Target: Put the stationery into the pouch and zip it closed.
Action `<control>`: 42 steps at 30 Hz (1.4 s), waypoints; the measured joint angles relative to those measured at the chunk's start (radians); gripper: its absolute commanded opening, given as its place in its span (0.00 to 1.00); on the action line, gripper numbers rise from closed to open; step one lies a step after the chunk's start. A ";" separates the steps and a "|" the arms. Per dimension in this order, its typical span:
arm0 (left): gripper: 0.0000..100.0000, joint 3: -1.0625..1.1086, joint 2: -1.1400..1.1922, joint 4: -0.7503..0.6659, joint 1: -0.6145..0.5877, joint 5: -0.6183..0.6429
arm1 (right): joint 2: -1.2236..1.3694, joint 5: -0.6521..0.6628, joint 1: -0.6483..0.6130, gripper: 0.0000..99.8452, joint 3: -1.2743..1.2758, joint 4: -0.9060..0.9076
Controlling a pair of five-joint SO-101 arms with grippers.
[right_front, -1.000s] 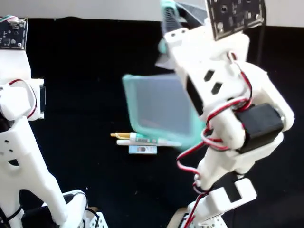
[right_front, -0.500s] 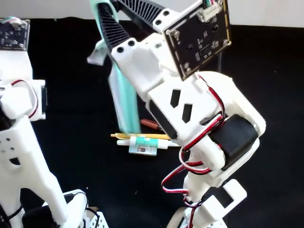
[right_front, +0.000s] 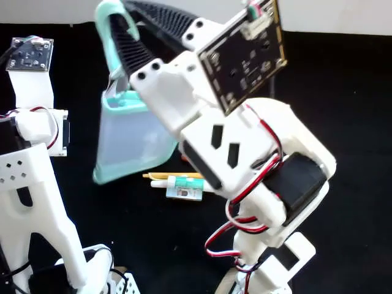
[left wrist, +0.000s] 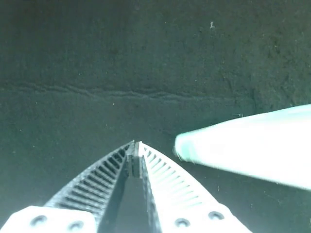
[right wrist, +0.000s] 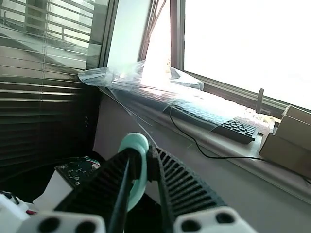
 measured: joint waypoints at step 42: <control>0.28 -0.157 -0.618 0.072 0.058 0.146 | 0.044 0.000 -0.011 0.01 0.000 0.061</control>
